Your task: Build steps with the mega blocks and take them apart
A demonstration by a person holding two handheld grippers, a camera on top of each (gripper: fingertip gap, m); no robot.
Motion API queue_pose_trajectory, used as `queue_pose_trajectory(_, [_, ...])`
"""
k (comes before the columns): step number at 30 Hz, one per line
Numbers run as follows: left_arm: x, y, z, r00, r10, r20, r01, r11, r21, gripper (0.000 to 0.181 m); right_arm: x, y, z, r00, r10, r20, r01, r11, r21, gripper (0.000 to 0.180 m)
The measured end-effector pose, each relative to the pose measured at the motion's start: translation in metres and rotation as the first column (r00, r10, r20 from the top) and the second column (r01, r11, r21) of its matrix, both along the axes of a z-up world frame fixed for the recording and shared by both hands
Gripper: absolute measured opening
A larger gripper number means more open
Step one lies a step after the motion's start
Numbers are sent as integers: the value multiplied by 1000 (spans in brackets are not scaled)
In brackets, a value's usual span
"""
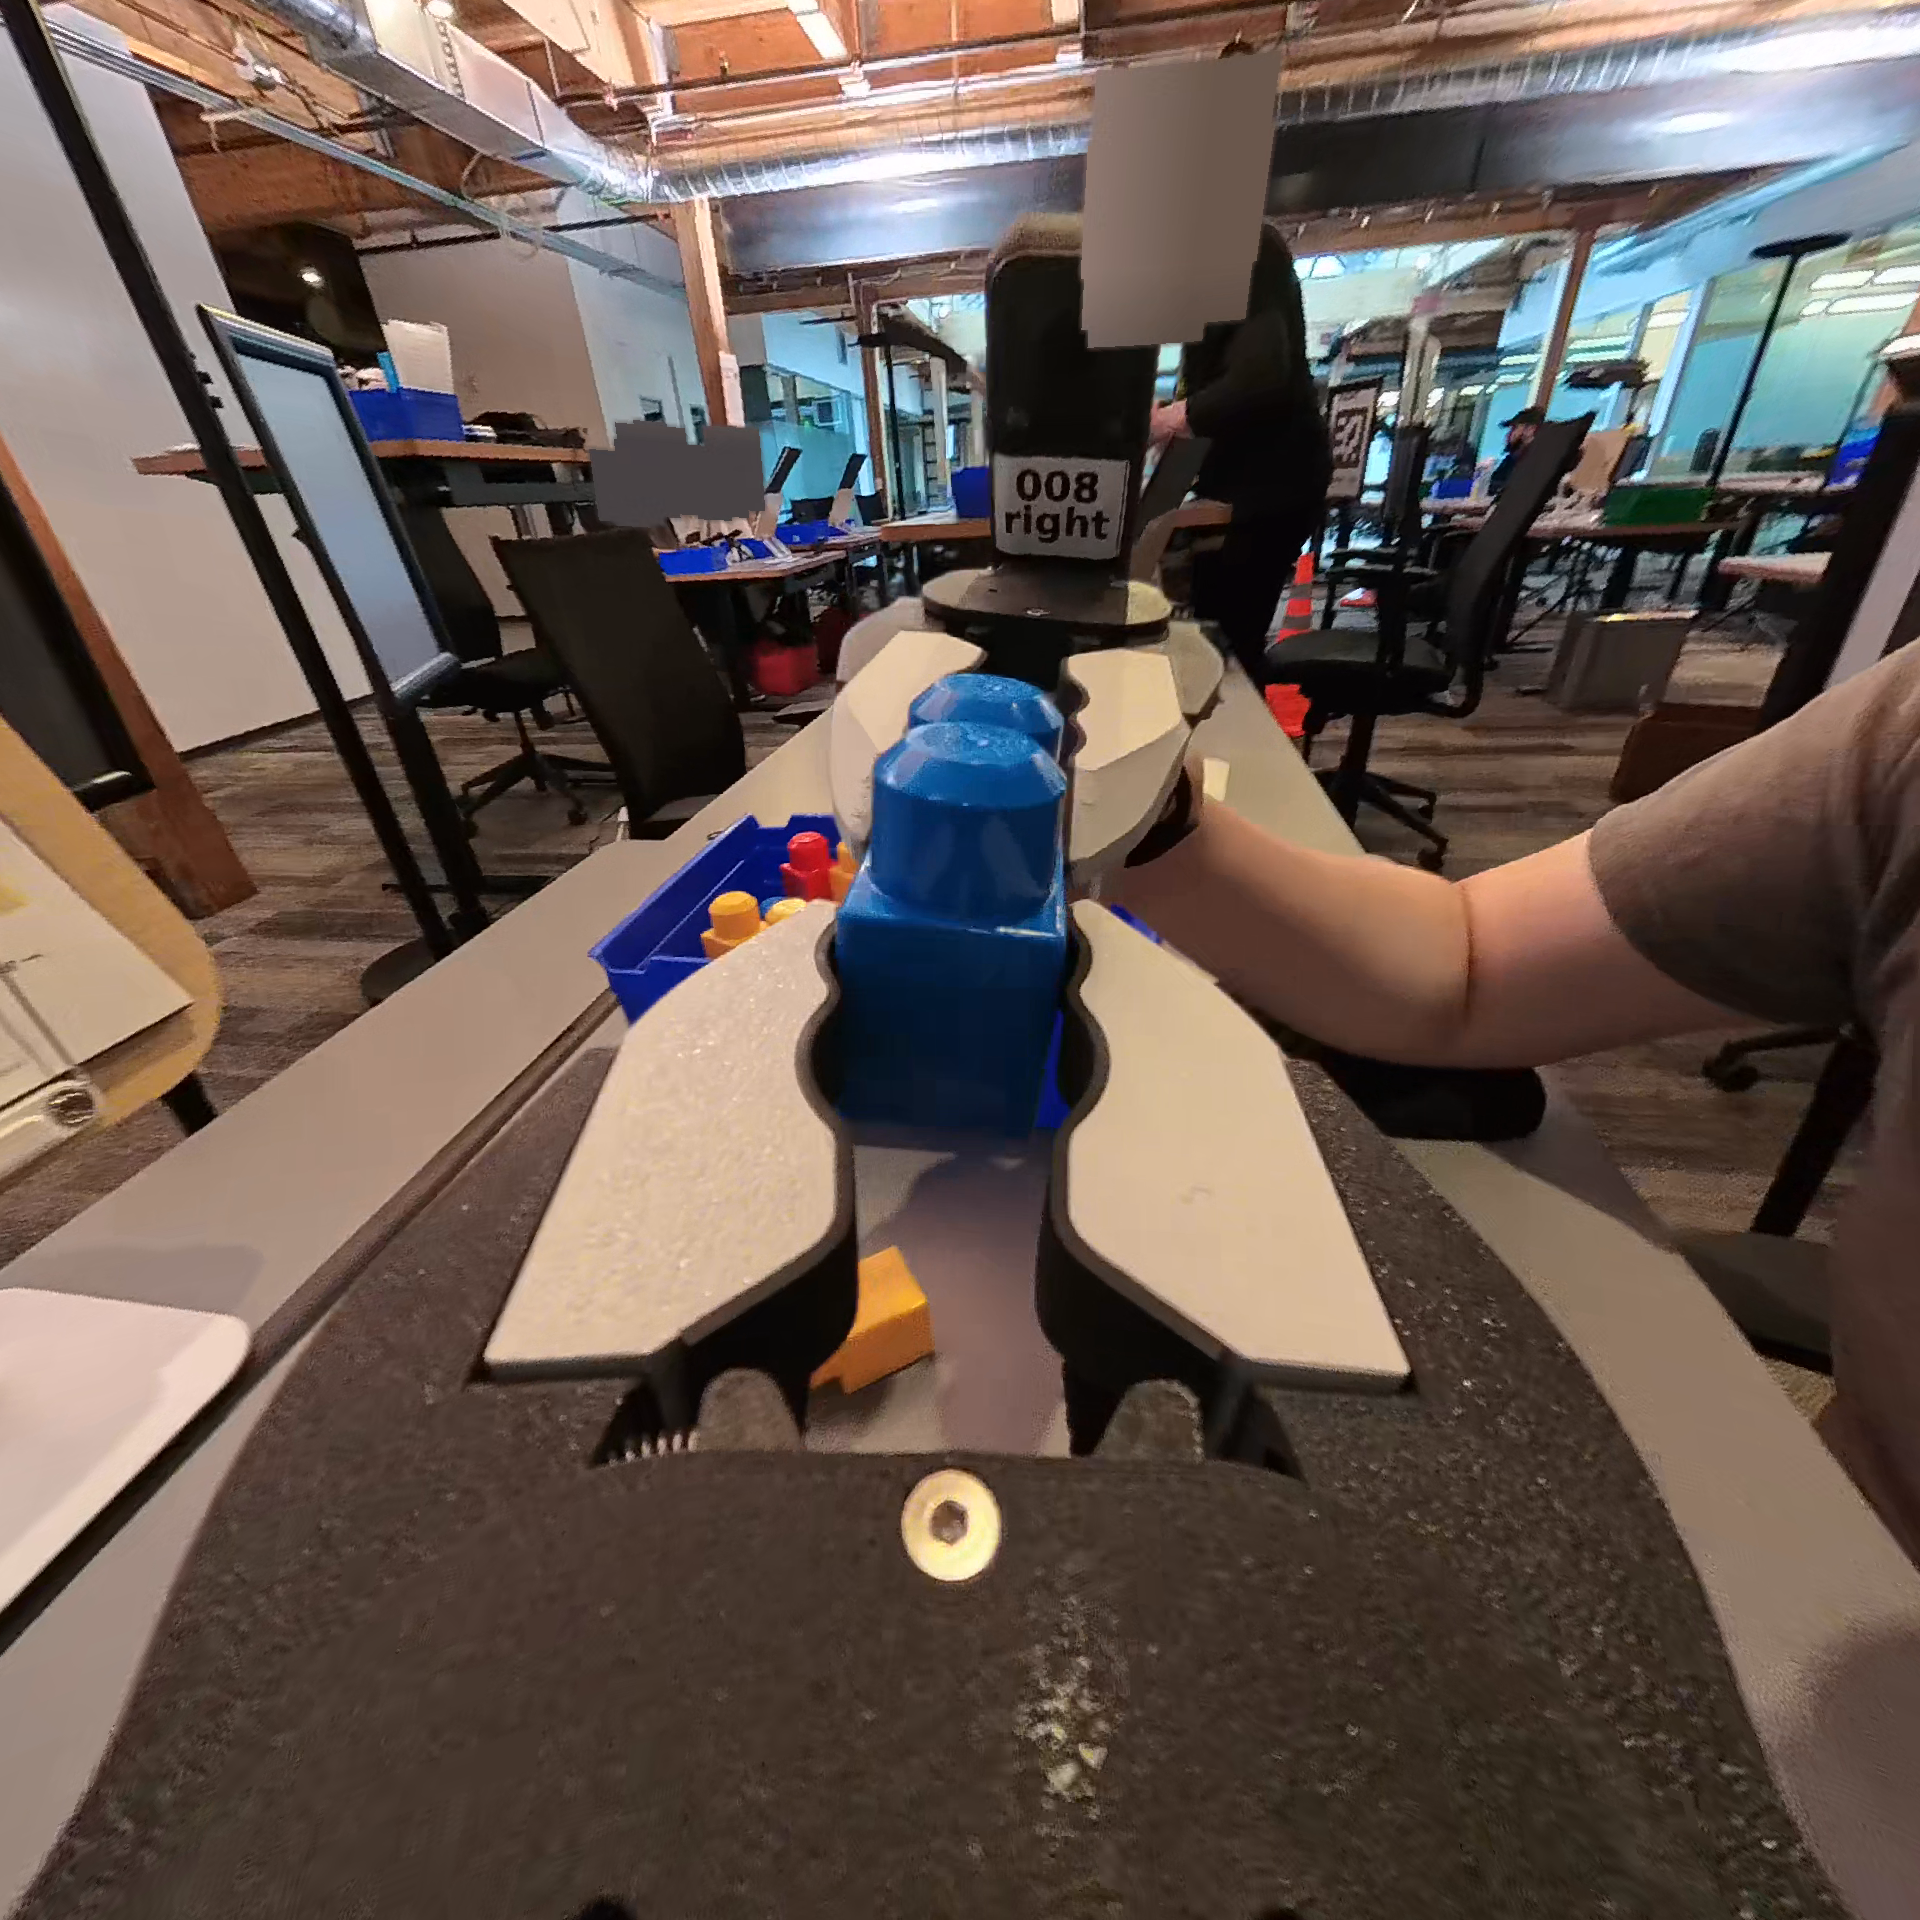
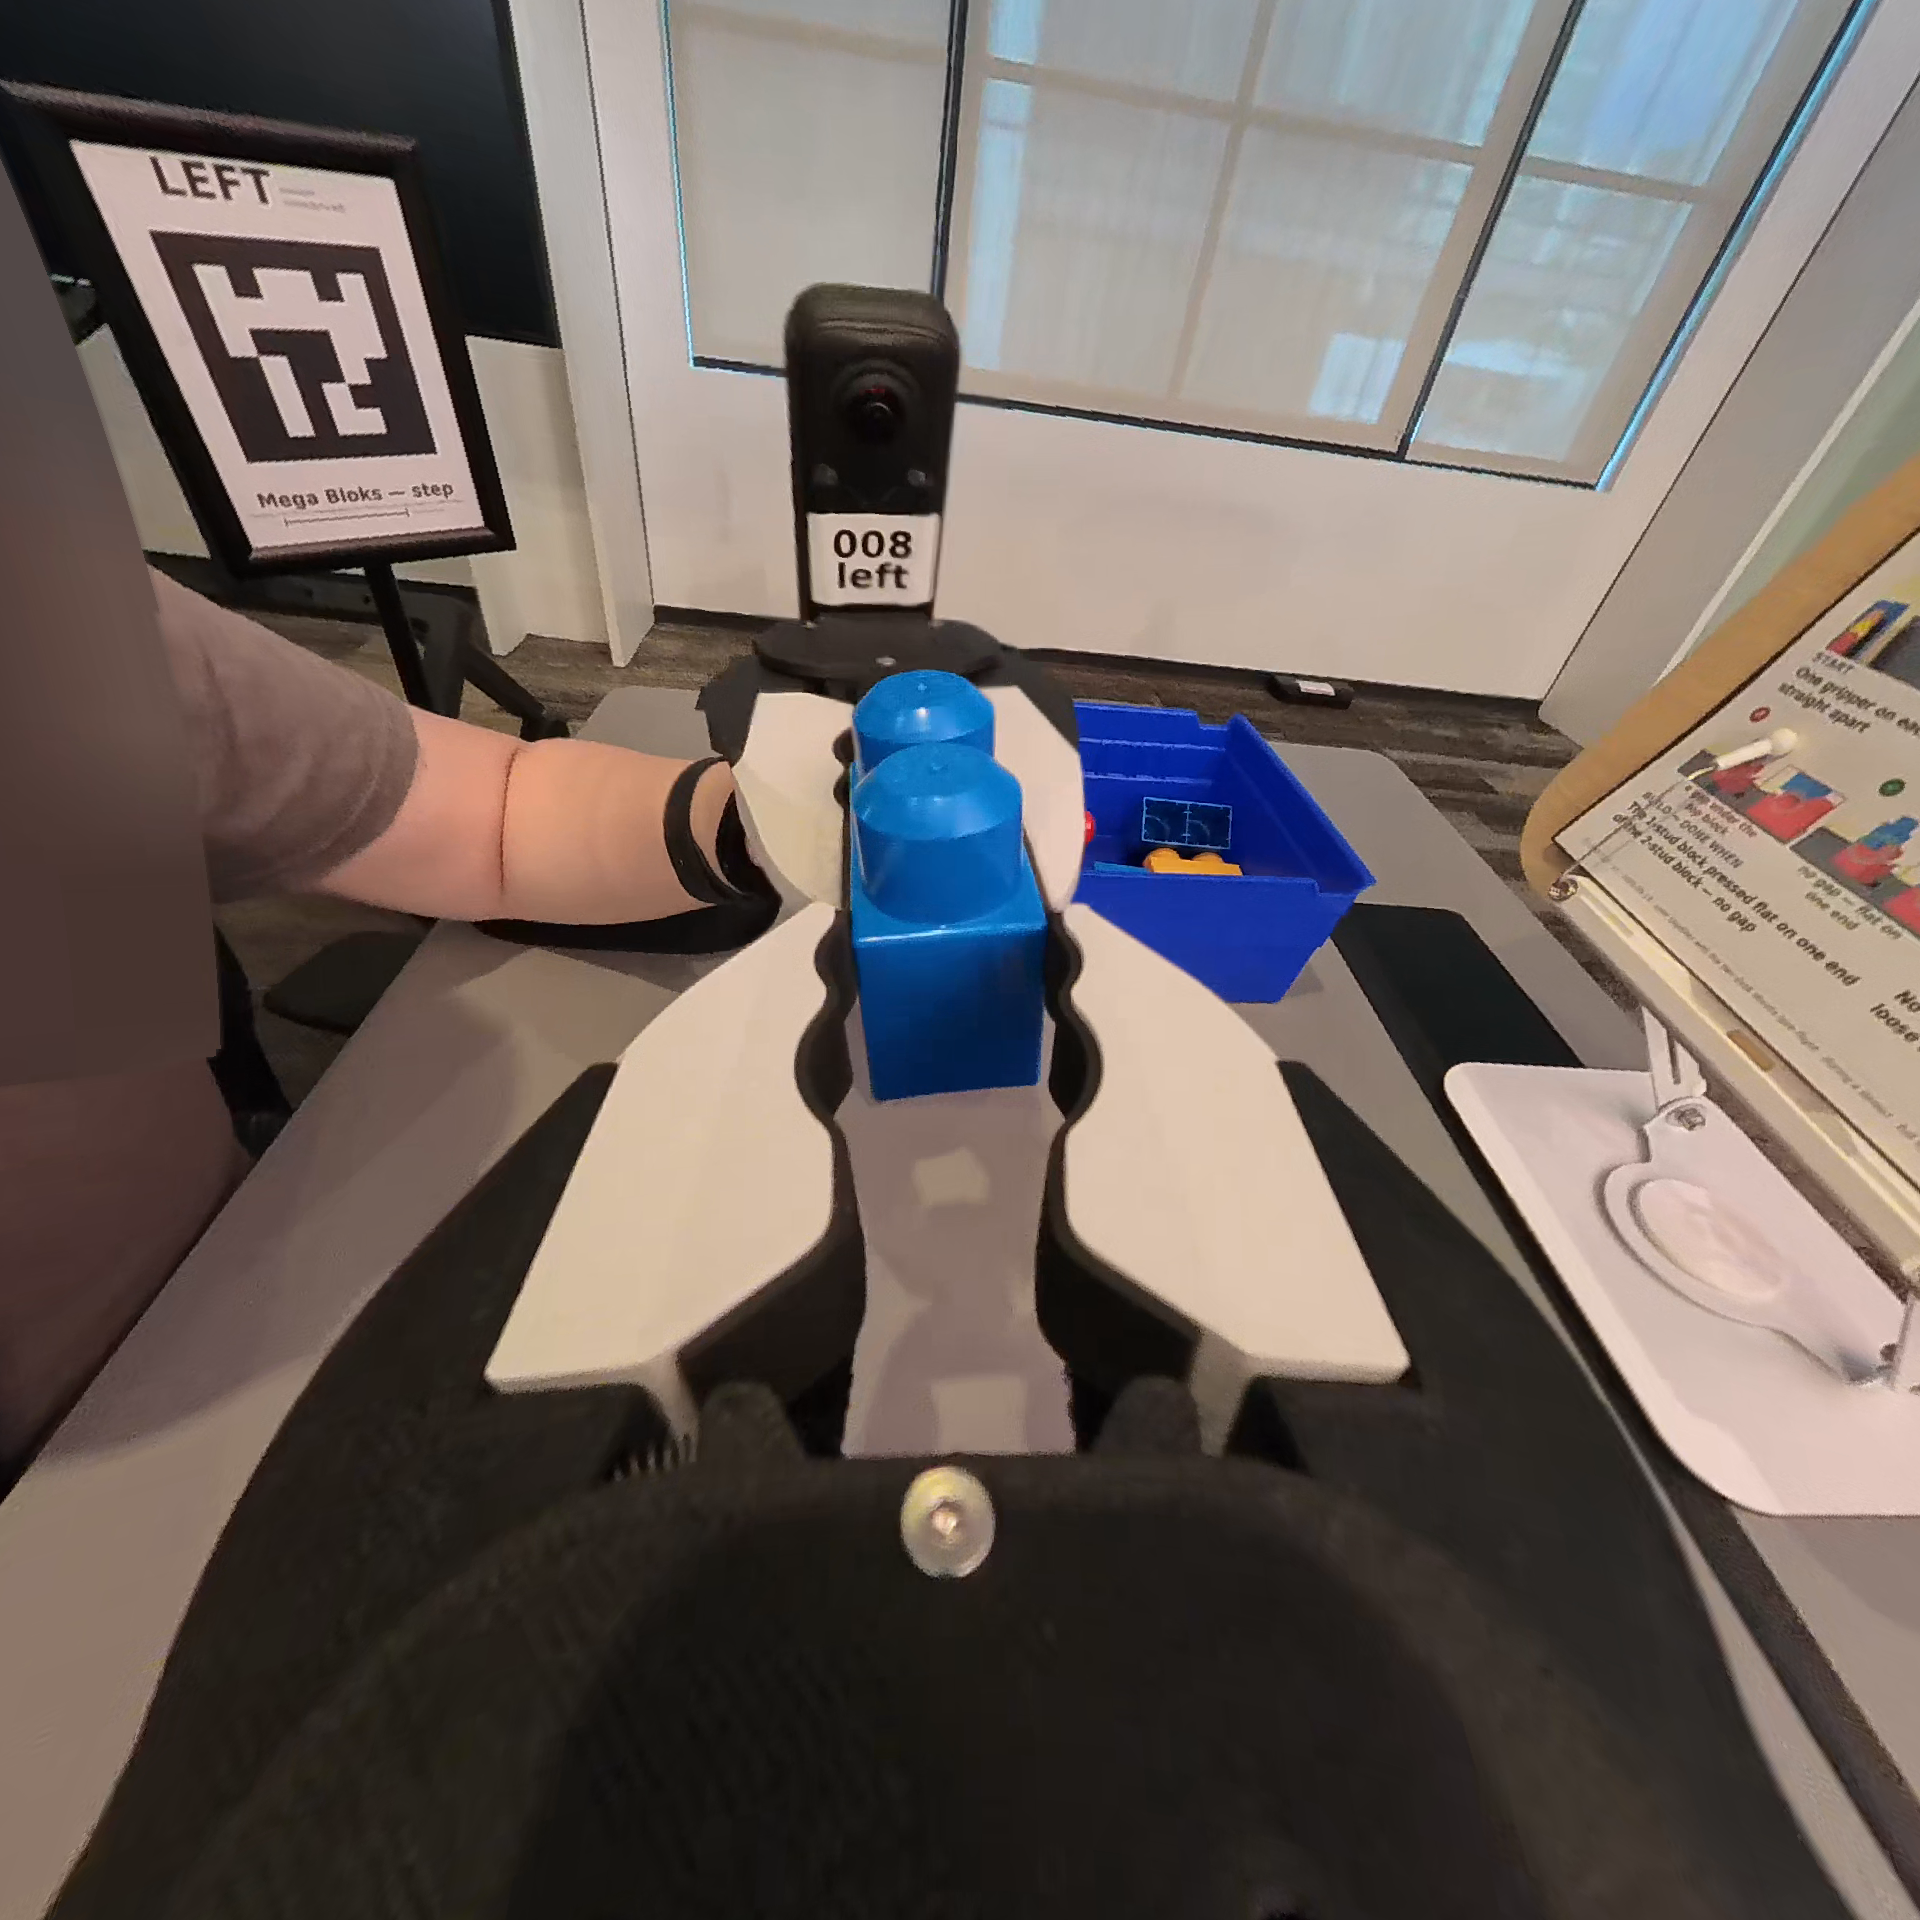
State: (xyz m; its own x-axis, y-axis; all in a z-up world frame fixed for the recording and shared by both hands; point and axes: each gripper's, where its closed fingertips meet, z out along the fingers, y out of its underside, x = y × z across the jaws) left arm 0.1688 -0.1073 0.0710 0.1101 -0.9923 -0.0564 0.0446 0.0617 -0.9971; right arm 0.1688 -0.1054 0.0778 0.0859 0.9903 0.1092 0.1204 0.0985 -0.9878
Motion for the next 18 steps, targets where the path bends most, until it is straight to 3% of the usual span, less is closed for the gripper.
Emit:
queue_pose_trajectory(8, [2,4,-10,997,28,-70,-27,1000,7,39,0,4,-2,1000,6,-27,-7,999,-44,36])
queue_pose_trajectory(18, [-1,5,-3,998,56,-28,-55,998,30,38,3,5,5,997,8,-82,-12,999,-52,36])
